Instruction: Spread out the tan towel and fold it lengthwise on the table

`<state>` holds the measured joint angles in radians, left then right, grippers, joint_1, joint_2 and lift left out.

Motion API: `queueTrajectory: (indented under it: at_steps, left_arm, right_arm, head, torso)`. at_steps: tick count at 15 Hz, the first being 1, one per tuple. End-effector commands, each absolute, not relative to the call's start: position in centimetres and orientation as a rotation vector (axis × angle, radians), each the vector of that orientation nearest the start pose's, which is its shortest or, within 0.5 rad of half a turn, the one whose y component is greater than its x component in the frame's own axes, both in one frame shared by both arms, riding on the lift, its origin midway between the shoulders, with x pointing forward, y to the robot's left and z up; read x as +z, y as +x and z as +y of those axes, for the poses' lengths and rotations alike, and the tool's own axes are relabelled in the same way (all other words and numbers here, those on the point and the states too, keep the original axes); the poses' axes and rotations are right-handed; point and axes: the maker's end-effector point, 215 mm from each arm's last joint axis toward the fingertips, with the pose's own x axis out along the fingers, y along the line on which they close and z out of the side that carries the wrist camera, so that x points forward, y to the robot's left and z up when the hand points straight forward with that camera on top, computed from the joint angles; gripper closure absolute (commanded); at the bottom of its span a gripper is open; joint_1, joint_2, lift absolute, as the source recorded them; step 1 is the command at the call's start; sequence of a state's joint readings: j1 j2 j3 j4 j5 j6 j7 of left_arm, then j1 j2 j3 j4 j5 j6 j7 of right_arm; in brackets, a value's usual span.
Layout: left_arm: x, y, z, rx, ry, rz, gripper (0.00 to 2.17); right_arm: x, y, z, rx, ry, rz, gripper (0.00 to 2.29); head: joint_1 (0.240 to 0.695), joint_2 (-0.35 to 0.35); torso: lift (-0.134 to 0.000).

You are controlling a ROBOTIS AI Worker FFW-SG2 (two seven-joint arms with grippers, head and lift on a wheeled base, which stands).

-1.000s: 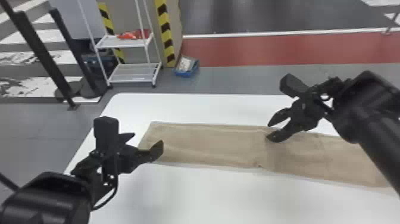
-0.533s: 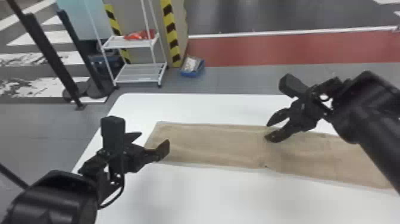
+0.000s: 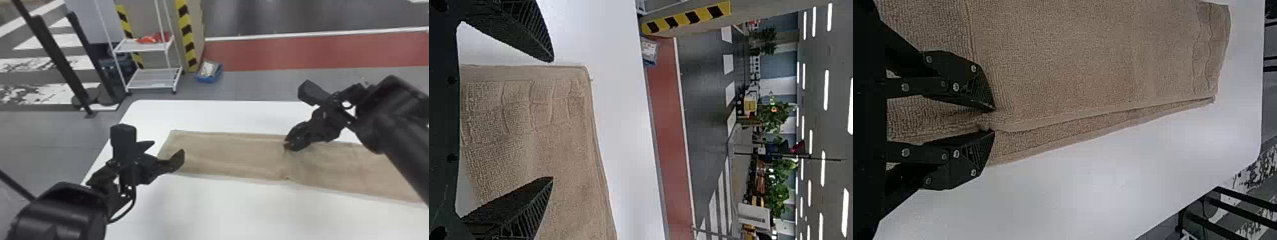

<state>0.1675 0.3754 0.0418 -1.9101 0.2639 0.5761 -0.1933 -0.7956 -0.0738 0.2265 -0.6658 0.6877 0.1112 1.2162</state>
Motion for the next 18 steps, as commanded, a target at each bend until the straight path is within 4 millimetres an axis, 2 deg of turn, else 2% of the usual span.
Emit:
queueTrajectory:
  at_steps: [1, 3, 4, 7, 8, 9, 11, 13, 15, 18]
  left_arm:
    - [-40.1, 52.2, 28.8, -0.232, 0.088, 0.418, 0.03]
    - [-39.9, 52.2, 28.8, -0.233, 0.092, 0.414, 0.03]
    - [-39.8, 52.2, 28.7, -0.234, 0.093, 0.413, 0.03]
    - [-39.7, 52.2, 28.4, -0.238, 0.092, 0.411, 0.03]
    - [-39.6, 52.2, 28.3, -0.241, 0.088, 0.408, 0.04]
    - [-39.4, 52.0, 27.6, -0.259, 0.059, 0.412, 0.04]
    - [-39.8, 50.9, 24.4, -0.374, -0.065, 0.439, 0.12]
    - [-40.8, 50.1, 21.5, -0.444, -0.091, 0.458, 0.14]
    - [-40.9, 50.6, 19.6, -0.471, -0.091, 0.449, 0.14]
    - [-39.2, 52.3, 17.4, -0.485, -0.102, 0.361, 0.16]
  right_arm:
    - [-43.9, 62.0, -10.8, 1.196, -0.686, 0.719, 0.85]
    - [-43.7, 62.2, -11.4, 1.186, -0.682, 0.721, 0.87]
    - [-43.8, 62.2, -11.5, 1.187, -0.690, 0.733, 1.11]
    - [-44.0, 61.9, -11.5, 1.195, -0.694, 0.744, 1.13]
    - [-44.0, 61.9, -11.5, 1.195, -0.699, 0.745, 1.26]
    - [-43.8, 62.0, -11.5, 1.191, -0.696, 0.741, 1.30]
    - [-43.6, 62.2, -11.8, 1.182, -0.685, 0.745, 1.30]
    - [-42.9, 62.2, -11.6, 1.189, -0.660, 0.739, 1.30]
    - [-42.2, 62.2, -11.5, 1.186, -0.651, 0.743, 1.30]
    - [-42.5, 61.6, -11.5, 1.194, -0.634, 0.763, 1.30]
  head:
    - [0.695, 0.171]
    - [0.695, 0.170]
    - [0.695, 0.169]
    - [0.695, 0.163]
    - [0.695, 0.162]
    - [0.695, 0.162]
    - [0.695, 0.158]
    - [0.695, 0.127]
    - [0.695, 0.106]
    - [0.695, 0.077]
  torso:
    - [-0.124]
    - [-0.124]
    - [-0.124]
    - [-0.124]
    - [-0.124]
    - [-0.124]
    - [-0.124]
    - [-0.124]
    - [-0.124]
    - [-0.124]
